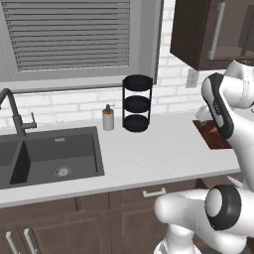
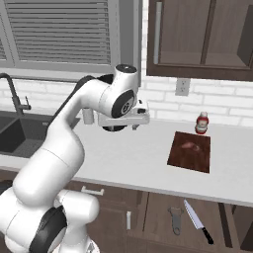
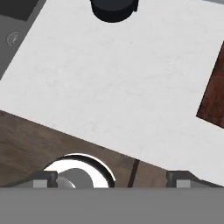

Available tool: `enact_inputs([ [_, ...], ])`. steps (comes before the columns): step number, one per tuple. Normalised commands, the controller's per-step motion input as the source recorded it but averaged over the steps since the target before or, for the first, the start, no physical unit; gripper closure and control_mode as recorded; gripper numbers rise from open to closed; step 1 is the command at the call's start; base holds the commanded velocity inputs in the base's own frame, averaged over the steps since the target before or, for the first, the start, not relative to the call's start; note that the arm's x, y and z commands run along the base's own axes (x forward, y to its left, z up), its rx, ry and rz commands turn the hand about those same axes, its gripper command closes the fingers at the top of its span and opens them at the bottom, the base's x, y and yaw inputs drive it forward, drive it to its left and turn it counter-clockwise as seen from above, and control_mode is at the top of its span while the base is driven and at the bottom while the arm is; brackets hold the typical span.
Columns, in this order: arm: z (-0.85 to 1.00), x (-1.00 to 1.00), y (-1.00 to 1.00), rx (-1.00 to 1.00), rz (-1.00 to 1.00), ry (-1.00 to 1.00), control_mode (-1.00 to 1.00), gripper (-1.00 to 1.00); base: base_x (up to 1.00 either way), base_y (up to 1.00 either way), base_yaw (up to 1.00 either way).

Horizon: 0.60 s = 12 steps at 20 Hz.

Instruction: Place the appropriate cutting tool for cutting the potato skin on the cutting board.

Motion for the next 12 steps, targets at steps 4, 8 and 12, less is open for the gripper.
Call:
enact_inputs([
  [4,-0.18,-0.04,-0.66,-0.01,0.08,0.00,-1.00,-1.00,0.00,0.00,0.00],
  [8,-0.23,-0.06,-0.66,-0.03,0.07,0.00,-1.00,-1.00,0.00,0.00,0.00],
  [12,-0.32,-0.06,-0.61,-0.04,0.05,0.00,-1.00,-1.00,0.00,0.00,0.00],
])
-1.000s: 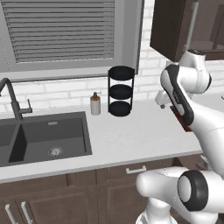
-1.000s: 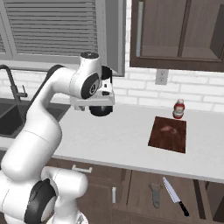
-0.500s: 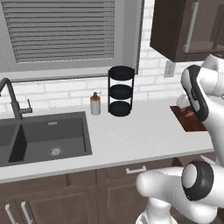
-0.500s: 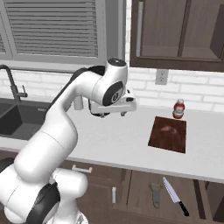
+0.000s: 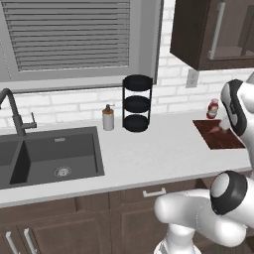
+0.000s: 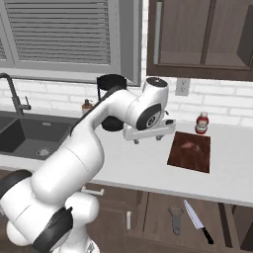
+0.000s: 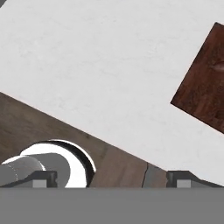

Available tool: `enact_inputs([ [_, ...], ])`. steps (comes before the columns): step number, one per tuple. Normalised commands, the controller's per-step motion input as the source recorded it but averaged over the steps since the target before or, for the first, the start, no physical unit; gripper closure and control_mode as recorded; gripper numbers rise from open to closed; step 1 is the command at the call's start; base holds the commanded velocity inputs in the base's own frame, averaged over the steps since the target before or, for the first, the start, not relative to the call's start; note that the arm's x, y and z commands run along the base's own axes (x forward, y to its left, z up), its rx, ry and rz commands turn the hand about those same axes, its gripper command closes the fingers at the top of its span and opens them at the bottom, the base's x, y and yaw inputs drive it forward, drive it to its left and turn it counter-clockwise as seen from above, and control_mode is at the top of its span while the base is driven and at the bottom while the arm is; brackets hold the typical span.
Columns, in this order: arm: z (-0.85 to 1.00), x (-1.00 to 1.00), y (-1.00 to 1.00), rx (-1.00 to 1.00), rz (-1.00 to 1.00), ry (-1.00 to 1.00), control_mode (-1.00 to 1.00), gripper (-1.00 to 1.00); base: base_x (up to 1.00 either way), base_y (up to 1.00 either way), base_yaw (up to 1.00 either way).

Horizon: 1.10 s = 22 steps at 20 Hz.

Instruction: Place the appropriate cutting tool for cutting the potato skin on the cutting board.

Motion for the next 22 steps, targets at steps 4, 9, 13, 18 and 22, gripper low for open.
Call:
enact_inputs([
  [4,-0.40,-0.04,-0.51,-0.04,0.00,0.06,-1.00,-1.00,0.00,0.00,0.00],
  [9,-0.22,-0.05,-0.20,-0.03,0.00,0.03,-1.00,-1.00,0.00,0.00,0.00],
  [13,-0.24,0.00,0.00,0.00,-0.04,0.00,-1.00,-1.00,0.00,0.00,0.00],
  [18,-0.27,-0.04,-0.07,0.00,-0.36,0.00,-1.00,-1.00,0.00,0.00,0.00],
  [22,-0.24,-0.32,-0.24,0.00,-0.73,0.00,-1.00,-1.00,0.00,0.00,0.00],
])
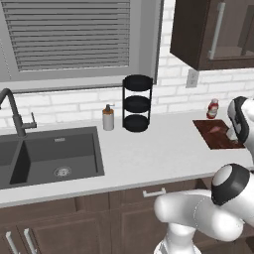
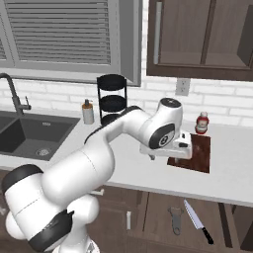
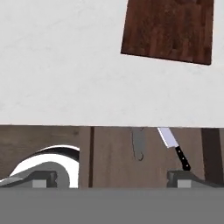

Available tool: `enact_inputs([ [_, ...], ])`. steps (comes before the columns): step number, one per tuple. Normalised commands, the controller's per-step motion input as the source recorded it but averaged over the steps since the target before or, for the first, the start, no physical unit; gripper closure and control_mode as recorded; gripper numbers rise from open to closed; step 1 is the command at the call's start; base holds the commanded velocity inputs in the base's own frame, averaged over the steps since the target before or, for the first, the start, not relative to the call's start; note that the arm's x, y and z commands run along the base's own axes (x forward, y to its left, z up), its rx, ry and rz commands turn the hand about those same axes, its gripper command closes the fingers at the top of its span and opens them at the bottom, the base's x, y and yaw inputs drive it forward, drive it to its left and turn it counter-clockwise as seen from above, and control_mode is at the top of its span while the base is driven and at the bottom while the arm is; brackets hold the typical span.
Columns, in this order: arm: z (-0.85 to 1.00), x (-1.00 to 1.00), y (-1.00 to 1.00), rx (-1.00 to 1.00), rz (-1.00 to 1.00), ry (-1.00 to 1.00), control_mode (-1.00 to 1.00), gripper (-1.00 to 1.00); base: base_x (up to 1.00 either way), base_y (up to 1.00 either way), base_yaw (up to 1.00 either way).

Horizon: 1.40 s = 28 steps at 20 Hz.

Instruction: Place the appropriate cutting tool for cutting the potato skin on the cutting board.

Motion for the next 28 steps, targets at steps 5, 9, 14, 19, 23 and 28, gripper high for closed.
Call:
enact_inputs([
  [5,-0.21,-0.31,-0.11,0.00,-0.82,0.01,-1.00,-1.00,0.00,0.00,0.00],
  [9,-0.13,-0.20,-0.04,0.00,-0.46,0.03,-1.00,-1.00,0.00,0.00,0.00],
  [14,-0.64,0.01,0.00,-0.01,0.00,0.00,-1.00,-1.00,0.00,0.00,0.00],
  [19,-1.00,0.00,0.00,0.00,0.00,0.00,-1.00,-1.00,0.00,0.00,0.00],
  [23,-0.31,-0.07,0.00,0.02,0.00,-0.01,-1.00,-1.00,0.00,0.00,0.00],
  [28,-0.61,-0.22,-0.20,0.01,0.01,0.04,-1.00,-1.00,0.00,0.00,0.00],
])
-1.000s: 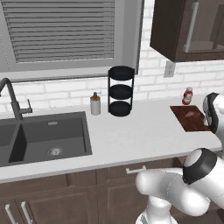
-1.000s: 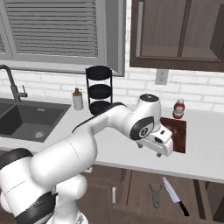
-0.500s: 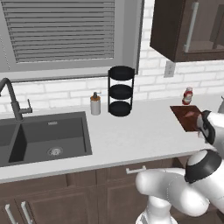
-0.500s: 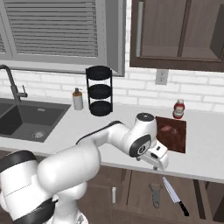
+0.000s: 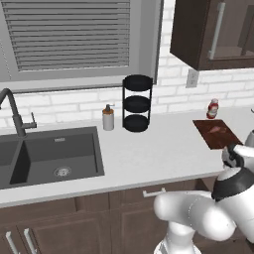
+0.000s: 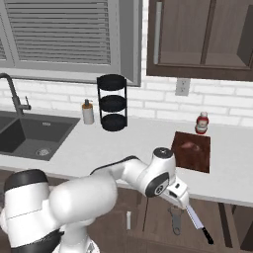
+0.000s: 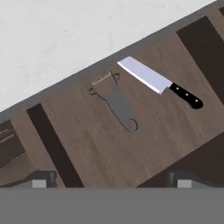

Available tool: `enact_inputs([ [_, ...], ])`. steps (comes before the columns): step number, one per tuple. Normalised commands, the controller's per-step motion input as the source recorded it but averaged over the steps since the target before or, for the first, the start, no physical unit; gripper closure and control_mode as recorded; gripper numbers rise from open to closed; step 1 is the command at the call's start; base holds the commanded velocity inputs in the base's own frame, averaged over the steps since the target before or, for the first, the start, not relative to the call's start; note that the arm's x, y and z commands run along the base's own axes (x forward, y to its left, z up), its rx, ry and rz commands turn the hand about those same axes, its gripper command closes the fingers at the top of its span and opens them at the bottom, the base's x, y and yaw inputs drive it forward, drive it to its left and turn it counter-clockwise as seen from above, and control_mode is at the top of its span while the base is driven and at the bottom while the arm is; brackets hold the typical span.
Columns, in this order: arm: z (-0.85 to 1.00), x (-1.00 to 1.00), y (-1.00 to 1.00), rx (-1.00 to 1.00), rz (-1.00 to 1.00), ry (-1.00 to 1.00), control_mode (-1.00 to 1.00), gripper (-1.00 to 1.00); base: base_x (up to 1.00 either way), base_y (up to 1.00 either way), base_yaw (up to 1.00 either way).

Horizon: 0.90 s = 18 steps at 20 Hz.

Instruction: Place the appropriate cutting tool for cutting the potato skin on the cutting board.

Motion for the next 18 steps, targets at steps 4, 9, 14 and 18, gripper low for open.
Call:
enact_inputs([
  [4,-0.87,-0.43,-0.35,0.06,0.12,0.12,-1.00,-1.00,0.00,0.00,0.00],
  [9,-0.12,-0.03,-0.10,0.01,0.05,0.01,-1.00,-1.00,0.00,0.00,0.00],
  [14,-0.28,0.06,-0.18,0.00,0.09,0.00,-1.00,-1.00,0.00,0.00,0.00],
  [18,-0.17,0.36,-0.12,0.00,0.10,0.00,-1.00,-1.00,0.00,0.00,0.00],
])
